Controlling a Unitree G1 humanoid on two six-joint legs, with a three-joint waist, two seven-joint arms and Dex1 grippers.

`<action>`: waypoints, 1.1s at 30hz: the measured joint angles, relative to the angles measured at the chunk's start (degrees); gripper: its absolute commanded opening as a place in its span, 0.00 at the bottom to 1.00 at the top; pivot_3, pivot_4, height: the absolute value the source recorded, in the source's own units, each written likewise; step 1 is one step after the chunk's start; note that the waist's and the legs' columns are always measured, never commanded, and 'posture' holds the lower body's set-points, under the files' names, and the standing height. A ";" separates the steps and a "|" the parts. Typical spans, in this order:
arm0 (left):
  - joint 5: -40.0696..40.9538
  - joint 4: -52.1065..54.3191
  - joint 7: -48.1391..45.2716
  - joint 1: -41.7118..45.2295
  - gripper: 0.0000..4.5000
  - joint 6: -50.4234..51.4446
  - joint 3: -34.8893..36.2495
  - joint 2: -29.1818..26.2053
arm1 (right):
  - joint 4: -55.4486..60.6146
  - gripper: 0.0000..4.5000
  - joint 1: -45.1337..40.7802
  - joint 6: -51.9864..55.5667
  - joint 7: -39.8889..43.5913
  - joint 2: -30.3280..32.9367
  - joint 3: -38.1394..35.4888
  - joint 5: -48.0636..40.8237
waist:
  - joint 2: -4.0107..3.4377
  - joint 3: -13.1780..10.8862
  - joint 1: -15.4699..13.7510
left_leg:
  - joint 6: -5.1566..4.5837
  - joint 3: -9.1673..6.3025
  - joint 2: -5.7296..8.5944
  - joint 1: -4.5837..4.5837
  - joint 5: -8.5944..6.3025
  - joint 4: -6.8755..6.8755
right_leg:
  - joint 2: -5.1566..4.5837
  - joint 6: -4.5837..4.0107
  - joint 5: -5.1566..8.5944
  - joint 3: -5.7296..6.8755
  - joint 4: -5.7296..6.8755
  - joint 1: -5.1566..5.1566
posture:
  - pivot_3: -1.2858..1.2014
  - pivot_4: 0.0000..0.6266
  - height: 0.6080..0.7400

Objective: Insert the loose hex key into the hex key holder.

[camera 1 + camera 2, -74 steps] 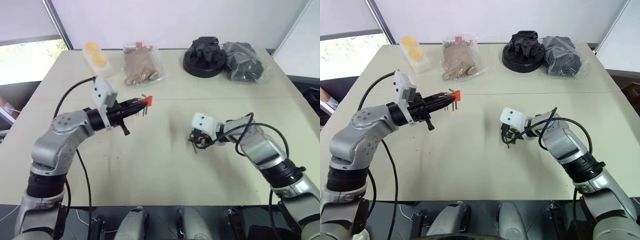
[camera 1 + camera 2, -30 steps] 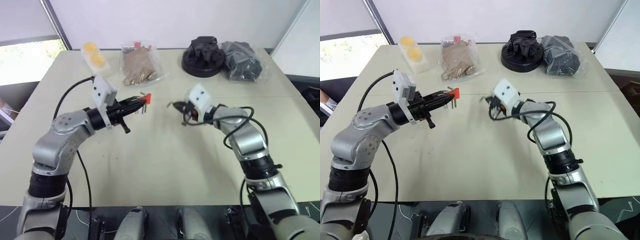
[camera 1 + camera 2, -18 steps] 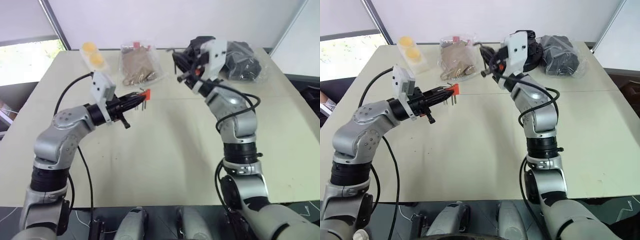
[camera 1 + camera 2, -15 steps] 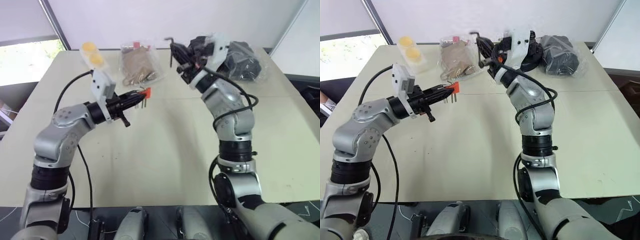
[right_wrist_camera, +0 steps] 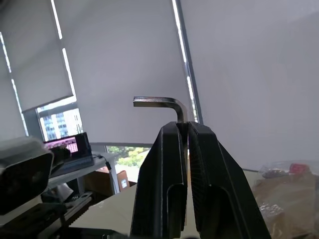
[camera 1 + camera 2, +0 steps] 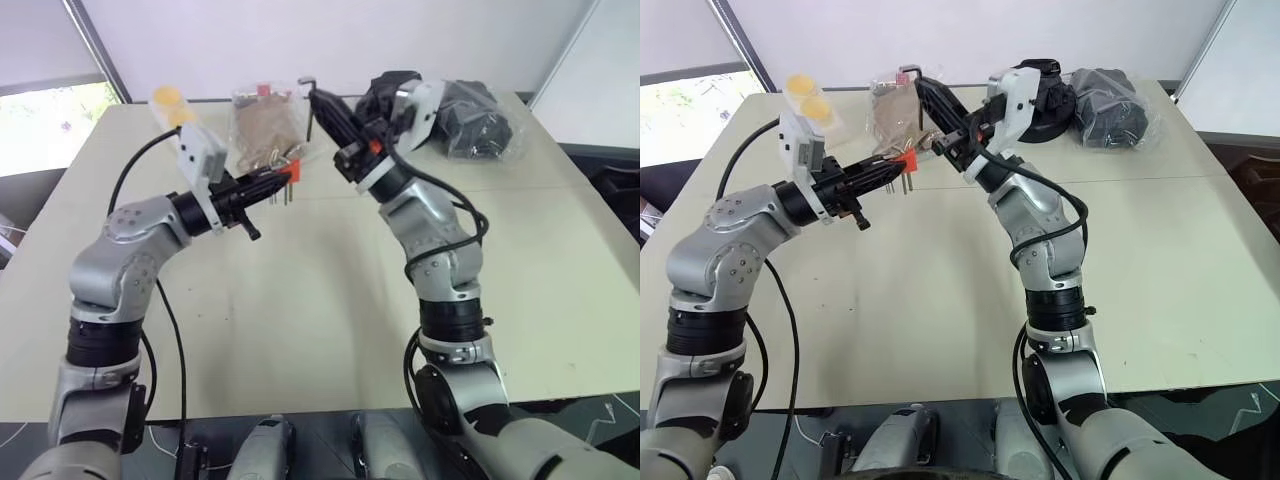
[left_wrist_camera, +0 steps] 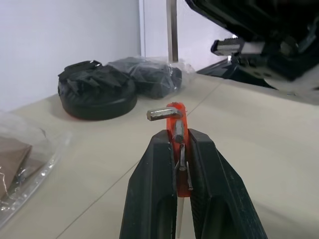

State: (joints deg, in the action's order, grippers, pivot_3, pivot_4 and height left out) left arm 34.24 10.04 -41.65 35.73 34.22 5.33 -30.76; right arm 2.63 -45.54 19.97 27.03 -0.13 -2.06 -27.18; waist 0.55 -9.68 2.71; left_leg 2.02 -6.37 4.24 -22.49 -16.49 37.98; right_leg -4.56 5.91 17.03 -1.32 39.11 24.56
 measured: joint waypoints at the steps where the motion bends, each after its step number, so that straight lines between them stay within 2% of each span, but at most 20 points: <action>1: 0.00 -0.23 0.12 0.34 0.00 -0.01 0.00 0.19 | 0.00 0.01 0.01 -0.43 0.00 -0.03 0.39 0.04 | 0.00 0.00 -0.03 | 0.00 0.00 0.00 0.00 0.00 0.00 | -0.01 0.00 0.00 0.00 0.00 0.00 | 0.52 0.24 1.00; 33: 0.02 -0.24 0.49 0.66 0.00 -0.01 0.00 0.95 | -0.15 0.01 1.55 -1.93 -0.04 0.82 3.03 2.19 | 0.00 0.00 -0.10 | 0.00 0.00 0.01 0.00 0.00 0.00 | -0.01 0.00 0.00 0.00 0.00 0.00 | 0.52 0.24 1.00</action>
State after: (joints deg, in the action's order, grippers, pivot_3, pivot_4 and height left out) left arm 34.26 9.81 -41.16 36.39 34.21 5.33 -29.82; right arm 2.48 -43.99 18.04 26.99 0.69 0.97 -24.99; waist 0.55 -9.68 2.62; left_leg 2.02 -6.38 4.25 -22.49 -16.49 37.98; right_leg -4.57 5.91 17.03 -1.32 39.11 24.56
